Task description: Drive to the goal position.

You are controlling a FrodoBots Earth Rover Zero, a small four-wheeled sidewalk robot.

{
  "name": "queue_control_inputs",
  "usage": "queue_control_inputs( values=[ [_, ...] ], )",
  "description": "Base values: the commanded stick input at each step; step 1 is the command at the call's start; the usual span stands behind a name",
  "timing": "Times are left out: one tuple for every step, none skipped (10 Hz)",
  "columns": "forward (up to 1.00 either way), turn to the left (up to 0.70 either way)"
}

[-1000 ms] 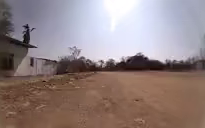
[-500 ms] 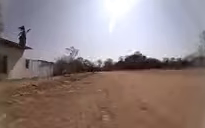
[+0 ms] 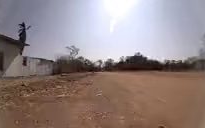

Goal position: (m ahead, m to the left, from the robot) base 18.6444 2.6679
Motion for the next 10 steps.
queue_control_inputs(
  values=[
    [1.00, 0.00],
    [1.00, 0.00],
    [1.00, 0.00],
    [1.00, 0.00],
    [1.00, 0.00],
    [1.00, 0.00],
    [1.00, 0.00],
    [1.00, 0.00],
    [1.00, 0.00],
    [1.00, 0.00]
  ],
)
